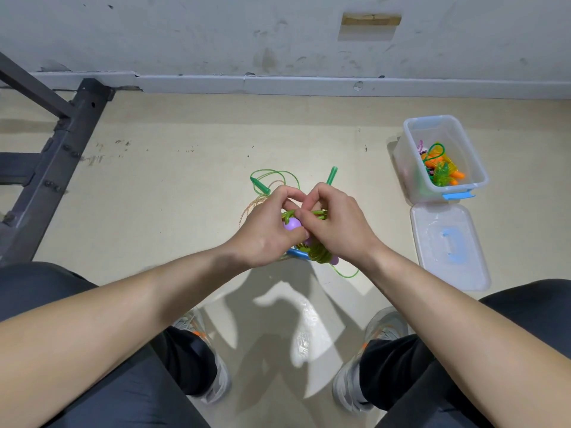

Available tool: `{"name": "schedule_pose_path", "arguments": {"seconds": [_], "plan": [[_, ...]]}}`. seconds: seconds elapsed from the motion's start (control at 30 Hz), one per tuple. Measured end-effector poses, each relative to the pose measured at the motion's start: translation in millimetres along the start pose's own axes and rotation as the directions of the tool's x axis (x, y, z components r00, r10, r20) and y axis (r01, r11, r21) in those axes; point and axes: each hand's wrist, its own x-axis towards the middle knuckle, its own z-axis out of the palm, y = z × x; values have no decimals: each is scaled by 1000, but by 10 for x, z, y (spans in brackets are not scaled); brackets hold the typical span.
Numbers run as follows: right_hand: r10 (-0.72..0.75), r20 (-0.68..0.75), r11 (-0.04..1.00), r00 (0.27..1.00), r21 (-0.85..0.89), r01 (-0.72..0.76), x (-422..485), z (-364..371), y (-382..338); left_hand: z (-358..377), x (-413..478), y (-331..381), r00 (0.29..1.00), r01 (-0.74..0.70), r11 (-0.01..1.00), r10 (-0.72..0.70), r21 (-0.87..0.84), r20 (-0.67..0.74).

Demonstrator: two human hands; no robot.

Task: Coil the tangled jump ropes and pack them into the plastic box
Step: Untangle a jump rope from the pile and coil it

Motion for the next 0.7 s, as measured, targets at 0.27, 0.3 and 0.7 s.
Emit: {"name": "schedule_pose_path", "arguments": {"seconds": [0.27, 0.3, 0.7], "plan": [[70, -51, 988, 996, 144, -62, 79, -88, 163, -208, 99, 45, 950, 301, 829, -303, -471, 73], [78, -50, 981, 996, 184, -68, 97, -91, 179, -249, 120, 38, 942, 323, 797, -324, -511, 89], [104, -22, 927, 994, 363, -89, 159, -64, 271, -130, 114, -44, 956, 286, 784, -275, -551, 106]]}}
